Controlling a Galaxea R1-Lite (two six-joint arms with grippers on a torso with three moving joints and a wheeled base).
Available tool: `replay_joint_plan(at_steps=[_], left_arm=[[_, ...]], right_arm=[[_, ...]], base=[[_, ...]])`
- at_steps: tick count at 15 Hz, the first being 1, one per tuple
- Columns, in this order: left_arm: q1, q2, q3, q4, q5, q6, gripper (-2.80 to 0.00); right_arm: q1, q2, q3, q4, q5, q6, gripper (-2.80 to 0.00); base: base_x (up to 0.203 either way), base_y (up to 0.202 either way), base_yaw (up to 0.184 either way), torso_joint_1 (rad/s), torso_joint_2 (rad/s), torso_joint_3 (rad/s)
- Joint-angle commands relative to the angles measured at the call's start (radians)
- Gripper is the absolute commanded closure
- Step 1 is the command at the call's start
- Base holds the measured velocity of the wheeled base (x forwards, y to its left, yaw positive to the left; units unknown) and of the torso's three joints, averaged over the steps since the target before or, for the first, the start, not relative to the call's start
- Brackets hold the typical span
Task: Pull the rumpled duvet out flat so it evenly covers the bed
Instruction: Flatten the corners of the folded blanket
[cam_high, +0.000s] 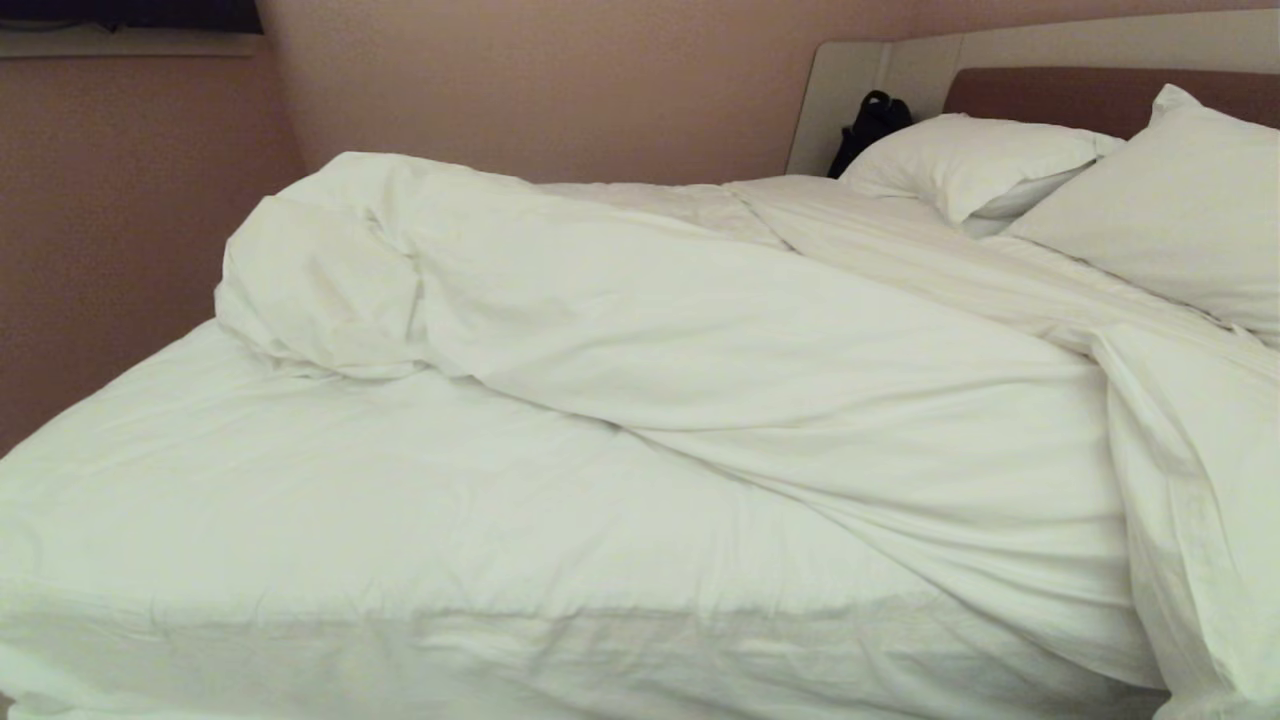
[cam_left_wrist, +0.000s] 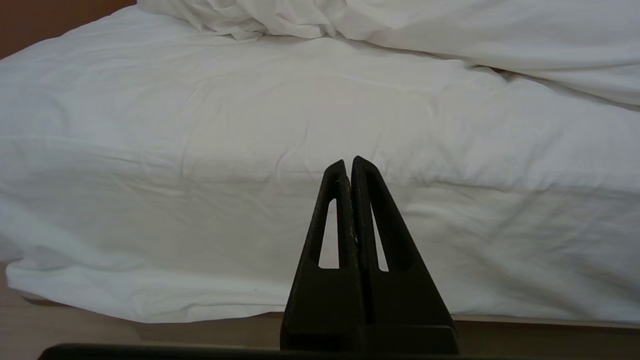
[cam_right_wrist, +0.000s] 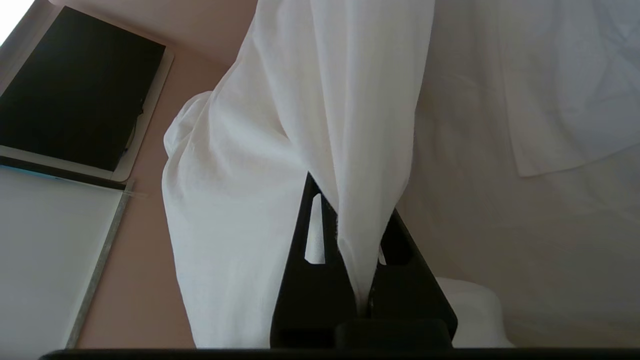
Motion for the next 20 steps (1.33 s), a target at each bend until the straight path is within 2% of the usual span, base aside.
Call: replay_joint_plan(at_steps=[1, 11, 16, 18, 20], left_arm=[[0.0, 0.001, 0.0, 0.0, 0.001, -0.001, 0.0], [0.0, 0.0, 0.0, -0.001, 0.001, -0.001, 0.0], [0.0, 0.0, 0.0, -0.001, 0.001, -0.001, 0.0], [0.0, 0.002, 0.0, -0.001, 0.001, -0.001, 0.0], [0.0, 0.0, 0.0, -0.001, 0.001, -0.001, 0.0]], right_arm=[[0.0, 0.009, -0.002, 0.0, 0.007, 0.003, 0.0], [0.019, 0.008, 0.015, 0.001, -0.01, 0.006, 0.0], [0.062, -0.012, 0.05, 0.0, -0.082, -0.001, 0.0], [0.075, -0.028, 0.071, -0.002, -0.128, -0.008, 0.0], [0.107, -0.051, 0.117, -0.005, -0.213, -0.059, 0.0]], base=[[0.0, 0.0, 0.0, 0.0, 0.0, 0.0], [0.0, 0.0, 0.0, 0.0, 0.0, 0.0], [0.0, 0.0, 0.0, 0.0, 0.0, 0.0], [0.0, 0.0, 0.0, 0.0, 0.0, 0.0], [0.0, 0.0, 0.0, 0.0, 0.0, 0.0]])
